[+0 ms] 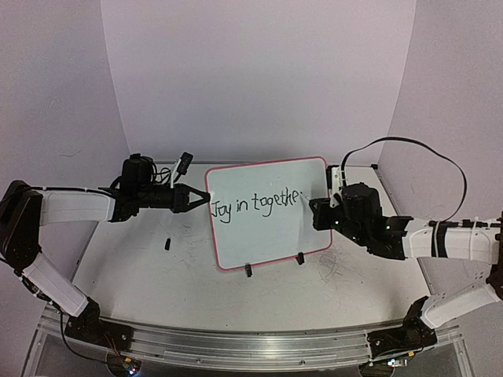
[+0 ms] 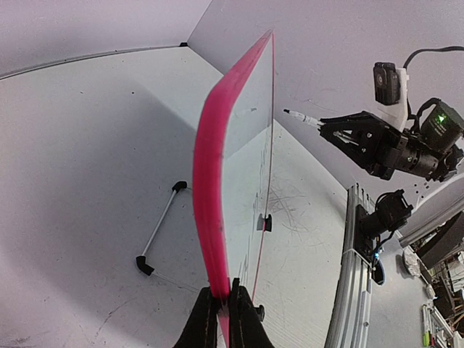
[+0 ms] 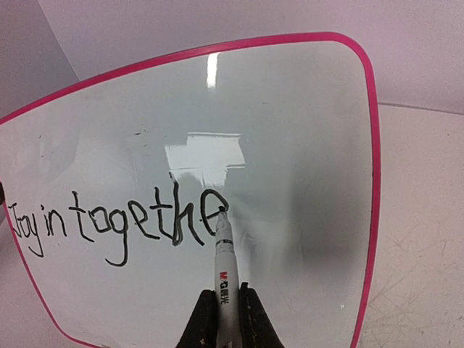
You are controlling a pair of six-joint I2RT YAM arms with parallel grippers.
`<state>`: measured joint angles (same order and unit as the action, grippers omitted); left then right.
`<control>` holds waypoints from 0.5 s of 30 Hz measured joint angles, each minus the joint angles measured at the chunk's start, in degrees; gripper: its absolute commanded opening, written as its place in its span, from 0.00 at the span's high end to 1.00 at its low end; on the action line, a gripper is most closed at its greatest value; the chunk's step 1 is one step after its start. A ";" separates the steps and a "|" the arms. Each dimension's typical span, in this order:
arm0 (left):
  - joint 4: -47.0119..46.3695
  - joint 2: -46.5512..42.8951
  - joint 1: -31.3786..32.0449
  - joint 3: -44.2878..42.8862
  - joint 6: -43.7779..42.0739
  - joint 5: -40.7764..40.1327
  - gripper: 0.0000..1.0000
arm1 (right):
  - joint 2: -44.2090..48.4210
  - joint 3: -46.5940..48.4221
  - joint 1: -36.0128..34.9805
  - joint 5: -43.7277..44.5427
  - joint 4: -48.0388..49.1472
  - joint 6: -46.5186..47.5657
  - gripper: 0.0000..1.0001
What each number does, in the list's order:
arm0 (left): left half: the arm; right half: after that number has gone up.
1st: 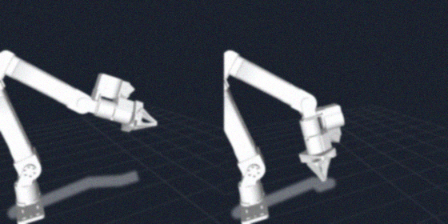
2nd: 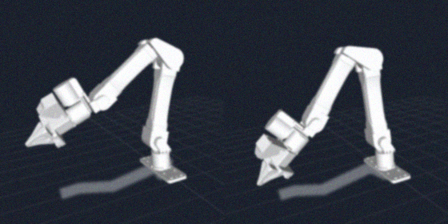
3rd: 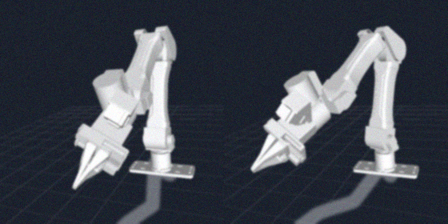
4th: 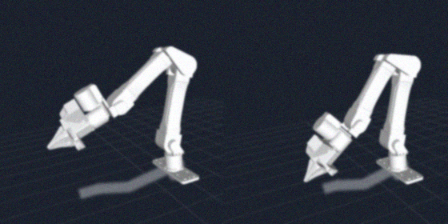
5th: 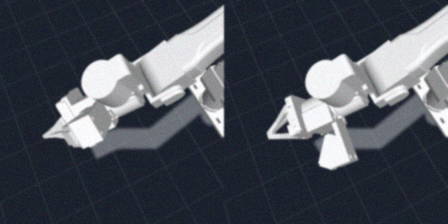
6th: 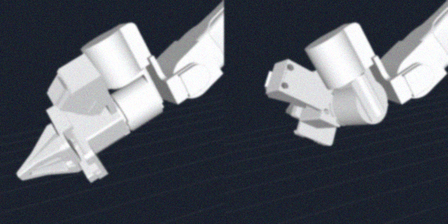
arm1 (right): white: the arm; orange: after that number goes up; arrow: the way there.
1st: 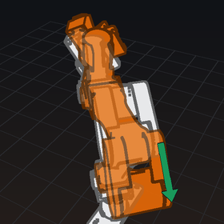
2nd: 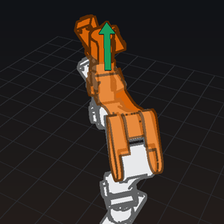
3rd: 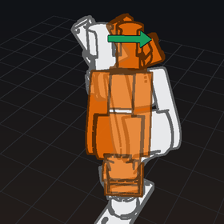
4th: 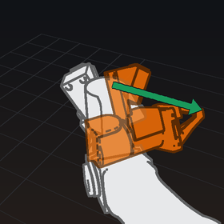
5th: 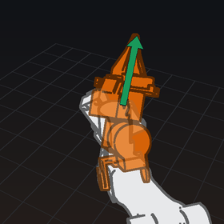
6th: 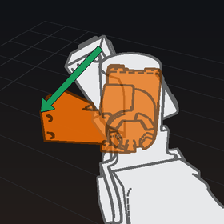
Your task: Write a sentence on the whiteboard
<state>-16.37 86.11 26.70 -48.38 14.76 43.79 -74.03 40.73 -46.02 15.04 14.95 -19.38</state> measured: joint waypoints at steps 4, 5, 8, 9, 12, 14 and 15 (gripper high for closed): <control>0.00 0.00 0.00 0.00 0.00 0.01 1.00 | -1.18 0.09 0.24 0.07 0.07 0.50 1.00; 0.00 0.00 0.00 0.00 0.00 0.02 1.00 | -1.42 0.13 0.24 0.07 0.07 0.56 1.00; -0.01 0.00 0.00 0.00 -0.01 0.02 1.00 | -2.05 0.44 0.24 0.09 0.06 0.81 1.00; -0.01 0.00 0.00 0.00 0.00 0.02 1.00 | -2.17 0.59 0.24 0.08 0.06 0.88 1.00; 0.01 0.00 0.00 0.00 -0.02 0.02 1.00 | -2.36 1.10 0.24 0.24 0.12 1.12 1.00; 0.01 0.00 0.00 0.00 -0.02 0.02 1.00 | -2.56 1.38 0.24 0.35 0.26 1.20 1.00; 0.01 0.00 0.00 0.00 -0.02 0.02 1.00 | -2.77 1.60 0.24 0.41 0.35 1.23 1.00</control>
<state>-16.36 86.11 26.70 -48.38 14.74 43.81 -76.80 42.33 -45.78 15.45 15.30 -18.15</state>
